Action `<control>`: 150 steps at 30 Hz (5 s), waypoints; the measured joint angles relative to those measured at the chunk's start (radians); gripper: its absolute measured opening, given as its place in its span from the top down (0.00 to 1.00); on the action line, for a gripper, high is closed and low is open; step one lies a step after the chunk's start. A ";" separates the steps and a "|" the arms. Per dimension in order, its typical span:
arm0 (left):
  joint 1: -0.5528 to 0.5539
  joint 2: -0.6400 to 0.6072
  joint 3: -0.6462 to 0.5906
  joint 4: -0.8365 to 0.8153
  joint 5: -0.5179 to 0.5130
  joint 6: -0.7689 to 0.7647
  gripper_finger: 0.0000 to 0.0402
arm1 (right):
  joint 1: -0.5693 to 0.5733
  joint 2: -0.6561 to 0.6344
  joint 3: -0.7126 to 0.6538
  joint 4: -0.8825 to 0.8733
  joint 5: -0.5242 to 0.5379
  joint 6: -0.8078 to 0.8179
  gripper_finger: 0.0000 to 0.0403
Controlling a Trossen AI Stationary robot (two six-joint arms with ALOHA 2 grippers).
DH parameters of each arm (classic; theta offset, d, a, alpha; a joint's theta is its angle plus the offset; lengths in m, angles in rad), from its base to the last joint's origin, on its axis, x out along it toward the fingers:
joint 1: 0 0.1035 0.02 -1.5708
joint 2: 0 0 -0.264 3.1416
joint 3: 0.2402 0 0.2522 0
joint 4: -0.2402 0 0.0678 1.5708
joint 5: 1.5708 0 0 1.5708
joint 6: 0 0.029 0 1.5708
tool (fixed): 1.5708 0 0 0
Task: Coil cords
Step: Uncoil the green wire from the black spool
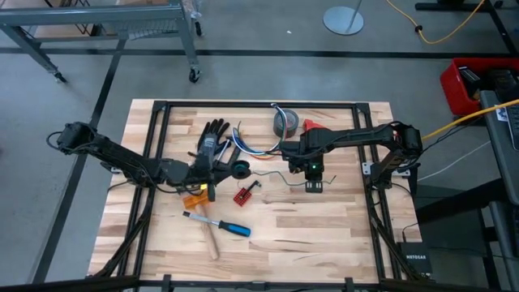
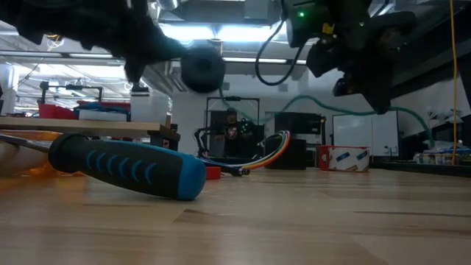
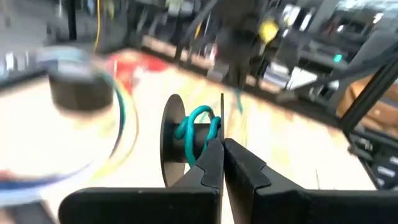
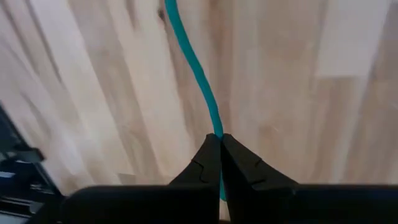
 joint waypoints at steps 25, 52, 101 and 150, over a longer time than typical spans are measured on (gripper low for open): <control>0.000 0.000 0.000 0.012 0.666 -0.469 1.00 | 0.000 0.000 0.000 0.398 0.388 -0.076 0.99; -0.001 0.001 0.000 0.680 0.764 0.370 1.00 | -0.026 0.023 0.000 1.043 0.192 0.119 0.99; -0.040 0.002 0.001 -0.114 0.470 -0.332 1.00 | -0.190 -0.064 -0.001 0.576 -0.017 0.150 0.99; -0.073 0.315 0.005 -0.157 0.454 -0.643 0.97 | -0.019 -0.068 -0.001 0.527 -0.297 0.292 0.55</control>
